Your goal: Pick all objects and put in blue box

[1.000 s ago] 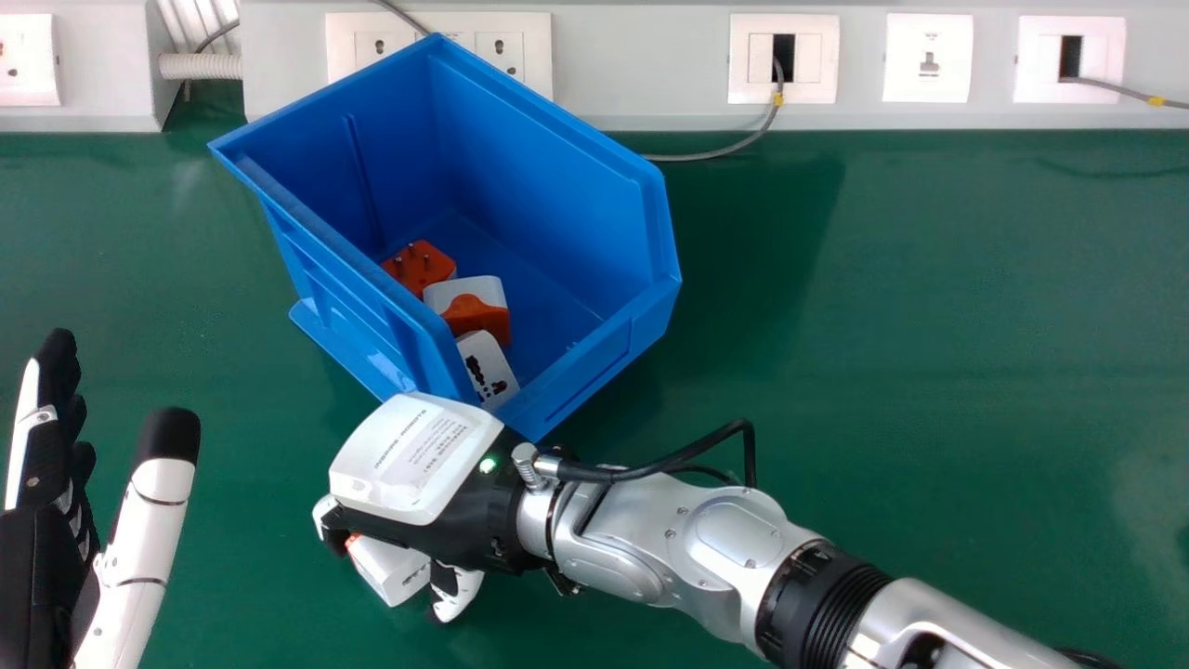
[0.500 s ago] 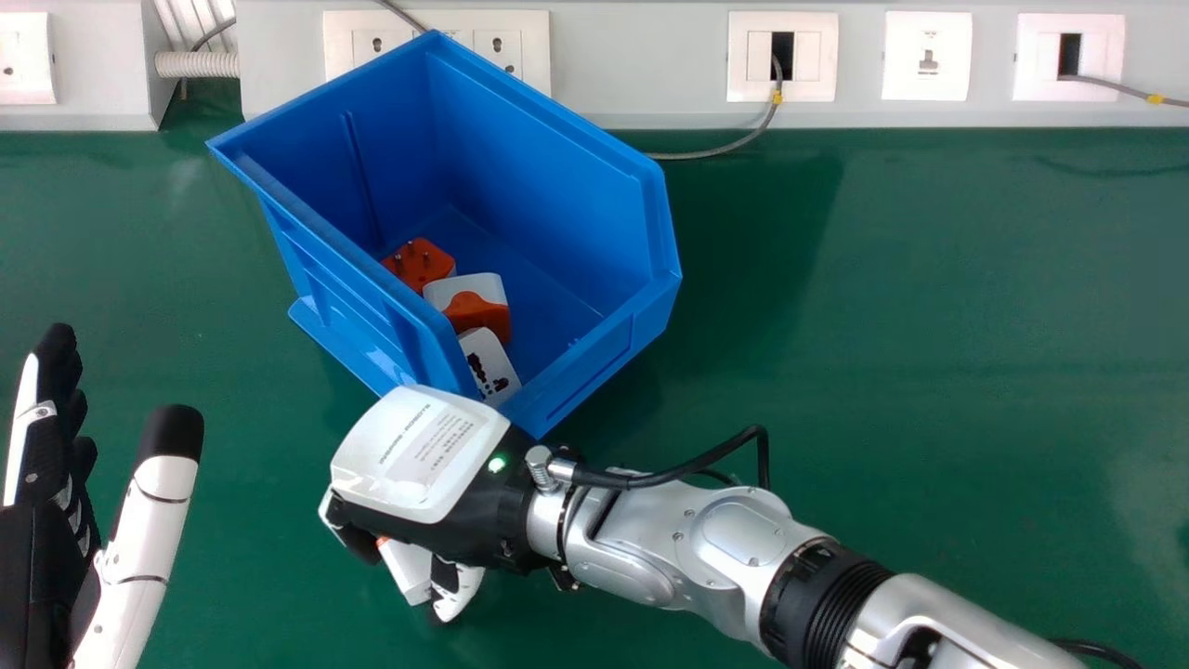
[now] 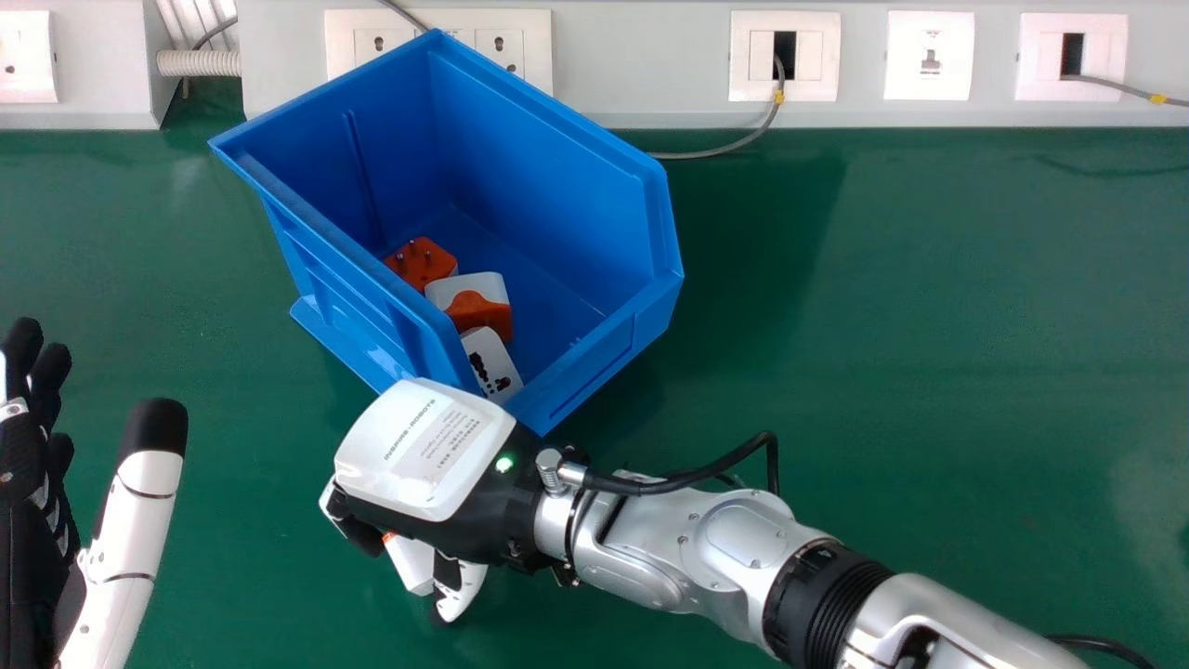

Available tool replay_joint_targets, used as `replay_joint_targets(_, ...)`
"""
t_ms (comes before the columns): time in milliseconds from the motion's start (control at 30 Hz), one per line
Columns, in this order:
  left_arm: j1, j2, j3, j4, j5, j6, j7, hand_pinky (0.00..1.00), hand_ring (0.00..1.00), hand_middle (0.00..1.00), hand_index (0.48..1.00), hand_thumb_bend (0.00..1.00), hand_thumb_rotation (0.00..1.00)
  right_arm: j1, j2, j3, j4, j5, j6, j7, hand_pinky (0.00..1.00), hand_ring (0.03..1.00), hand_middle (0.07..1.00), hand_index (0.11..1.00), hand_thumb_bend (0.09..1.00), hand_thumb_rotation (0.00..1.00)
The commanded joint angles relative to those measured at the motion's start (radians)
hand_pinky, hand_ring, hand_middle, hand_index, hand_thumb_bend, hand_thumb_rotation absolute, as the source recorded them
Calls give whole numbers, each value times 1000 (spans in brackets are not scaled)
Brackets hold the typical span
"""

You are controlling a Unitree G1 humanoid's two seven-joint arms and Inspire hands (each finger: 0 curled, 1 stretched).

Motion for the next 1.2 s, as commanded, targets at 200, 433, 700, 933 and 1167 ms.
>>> replay_joint_targets(200,6,-2,-3,-41,12,7,4,951,978,947,960,707,796,-13,-2,18,19,-11,-15,8,23,54,90,468,512,111)
replay_joint_targets(433,3,2,3,-35,6,6,-1,951,979,946,961,717,798,-9,1,10,9,1,-18,12,29,57,89,468,512,111)
replay_joint_targets(700,-13,6,-1,-23,4,8,-5,964,983,951,969,715,799,-3,-1,-19,-41,34,-43,54,32,59,89,468,511,111)
replay_joint_targets(933,-19,17,12,-7,-18,-3,-20,993,997,974,990,715,800,11,-22,-53,-125,51,-78,89,33,59,90,468,510,111)
replay_joint_targets(1167,-29,24,27,3,-25,-2,-26,997,999,980,995,711,798,36,-56,-76,-237,61,-88,114,41,64,106,469,510,111)
